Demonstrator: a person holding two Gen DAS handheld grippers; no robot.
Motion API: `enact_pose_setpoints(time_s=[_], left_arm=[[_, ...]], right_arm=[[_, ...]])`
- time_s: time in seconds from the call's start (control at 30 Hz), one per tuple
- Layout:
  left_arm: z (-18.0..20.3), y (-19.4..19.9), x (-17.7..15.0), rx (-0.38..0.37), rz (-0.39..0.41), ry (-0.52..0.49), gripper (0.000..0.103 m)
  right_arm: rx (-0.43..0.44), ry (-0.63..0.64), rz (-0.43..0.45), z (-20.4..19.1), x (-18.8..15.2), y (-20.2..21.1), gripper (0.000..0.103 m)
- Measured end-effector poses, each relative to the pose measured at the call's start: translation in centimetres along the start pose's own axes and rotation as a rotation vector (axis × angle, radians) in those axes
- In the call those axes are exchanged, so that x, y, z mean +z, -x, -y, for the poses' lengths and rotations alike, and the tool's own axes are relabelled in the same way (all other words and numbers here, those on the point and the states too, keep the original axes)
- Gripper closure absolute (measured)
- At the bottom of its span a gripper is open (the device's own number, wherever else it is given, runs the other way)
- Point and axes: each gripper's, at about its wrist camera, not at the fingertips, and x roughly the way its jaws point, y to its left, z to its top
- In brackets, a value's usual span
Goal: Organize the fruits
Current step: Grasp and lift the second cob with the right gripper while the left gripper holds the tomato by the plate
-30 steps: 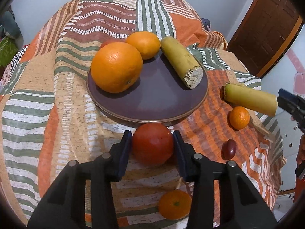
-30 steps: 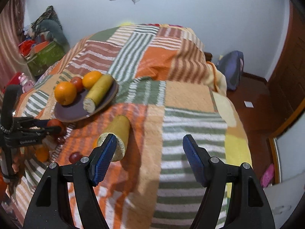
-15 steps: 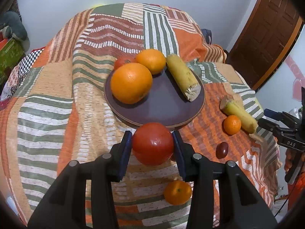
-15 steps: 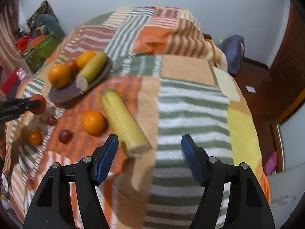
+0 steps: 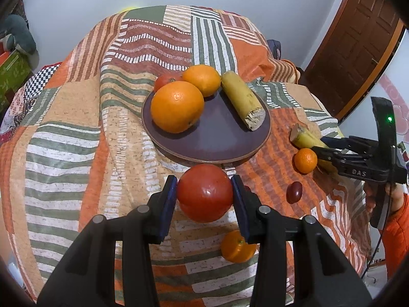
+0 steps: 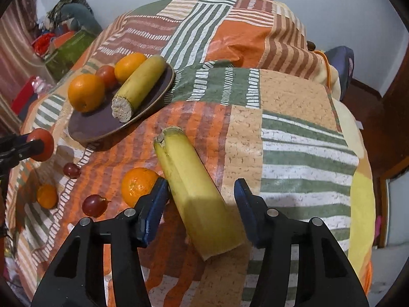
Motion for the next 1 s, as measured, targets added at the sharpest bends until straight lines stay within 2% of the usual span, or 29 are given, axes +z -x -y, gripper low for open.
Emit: enact_pose_setpoints(time_s=[0.07,0.13,0.33,0.53,0.7,0.83,1.0], left_arm=[[0.2,0.1,-0.1,-0.006,0.001,-0.001,0.061],[0.4,0.2,-0.1,-0.007,0.006,-0.006,0.061],[0.3,0.6,0.3,0.006,0.018,-0.013,0.061],[0.0,0.6,1.1,0.011,0.032,-0.004,0.061],[-0.1,0.5,1.8,0.016,0.045,-0.005,0.061],[-0.1,0.2,2.4,0.021,0.048,-0.008,0.061],[-0.2,-0.1,2.9,0.018,0.056,-0.002,0.061]], right_arm=[[0.005,0.011,-0.015,-0.1,0.6,-0.7,0.054],[0.019,0.017,-0.025,-0.4,1.0,-1.3,0.060],[0.016,-0.004,0.003,-0.3,1.2,-0.9,0.066],[0.015,-0.048,0.086,-0.1,2.0,1.5,0.069],[0.010,-0.021,0.164,-1.3,3.3,4.0,0.070],[0.039,-0.006,0.213,-2.6,4.4,5.3,0.070],[0.101,0.017,0.229,-4.6,5.6,5.2,0.070]])
